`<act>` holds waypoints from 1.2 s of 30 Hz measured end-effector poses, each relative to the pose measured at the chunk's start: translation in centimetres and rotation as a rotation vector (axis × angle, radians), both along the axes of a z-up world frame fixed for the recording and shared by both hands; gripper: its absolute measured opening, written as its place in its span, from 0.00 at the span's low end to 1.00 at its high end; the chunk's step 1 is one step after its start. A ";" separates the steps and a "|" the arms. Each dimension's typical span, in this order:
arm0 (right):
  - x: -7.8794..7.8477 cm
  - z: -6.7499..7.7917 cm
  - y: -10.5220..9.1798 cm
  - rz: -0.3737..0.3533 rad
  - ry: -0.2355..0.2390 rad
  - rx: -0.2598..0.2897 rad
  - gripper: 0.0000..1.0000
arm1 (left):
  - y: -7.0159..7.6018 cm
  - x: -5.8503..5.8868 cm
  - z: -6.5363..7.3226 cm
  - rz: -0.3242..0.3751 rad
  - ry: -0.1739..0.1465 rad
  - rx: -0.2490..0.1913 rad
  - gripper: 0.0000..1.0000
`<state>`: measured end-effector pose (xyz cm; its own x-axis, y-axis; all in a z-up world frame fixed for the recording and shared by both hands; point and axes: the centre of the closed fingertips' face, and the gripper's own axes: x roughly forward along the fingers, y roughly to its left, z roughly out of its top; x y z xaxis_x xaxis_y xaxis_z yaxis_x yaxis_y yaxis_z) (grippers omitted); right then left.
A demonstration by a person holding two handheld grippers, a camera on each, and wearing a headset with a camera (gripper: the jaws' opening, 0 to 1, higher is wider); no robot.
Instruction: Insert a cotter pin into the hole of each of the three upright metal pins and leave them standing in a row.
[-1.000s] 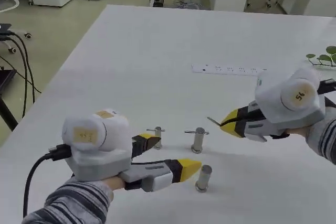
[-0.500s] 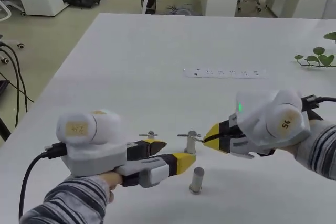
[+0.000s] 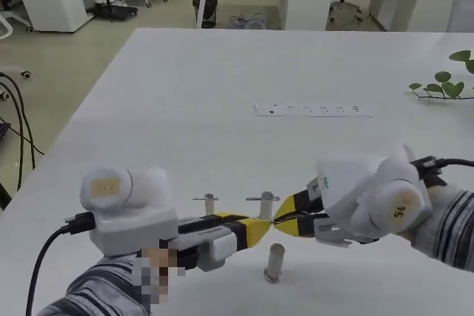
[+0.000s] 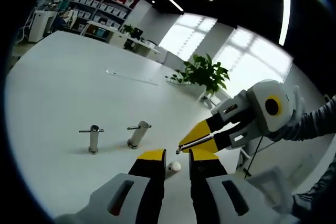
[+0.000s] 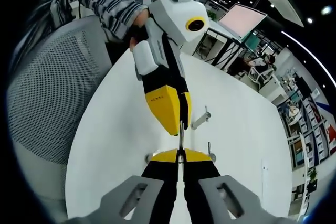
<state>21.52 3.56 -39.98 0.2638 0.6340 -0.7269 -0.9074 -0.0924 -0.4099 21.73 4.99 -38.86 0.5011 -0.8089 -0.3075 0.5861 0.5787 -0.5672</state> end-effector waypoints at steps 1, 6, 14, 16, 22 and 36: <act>-0.1 0.0 0.0 0.004 -0.003 -0.002 0.00 | 0.0 -0.1 0.0 0.000 0.006 -0.006 0.11; -0.5 0.2 0.3 0.022 -0.011 -0.005 0.00 | -0.2 -0.3 0.0 -0.002 0.023 -0.027 0.07; -0.8 0.3 0.7 0.026 -0.005 0.004 0.00 | -0.1 -0.5 -0.2 0.004 0.043 -0.037 0.00; -0.9 0.4 0.8 0.029 -0.007 0.004 0.00 | -0.2 -0.6 -0.1 0.004 0.052 -0.052 0.00; -1.1 0.2 0.8 0.024 0.013 0.008 0.00 | -0.3 -0.8 -0.2 -0.011 0.033 -0.036 0.00; -1.0 0.3 0.2 -0.093 0.178 0.099 0.01 | -0.6 -1.3 0.5 -0.095 -0.124 0.019 0.00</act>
<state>20.55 3.73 -39.67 0.1972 0.6837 -0.7026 -0.9691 0.0277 -0.2450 20.40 4.36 -38.35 0.4576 -0.8492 -0.2636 0.7039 0.5271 -0.4761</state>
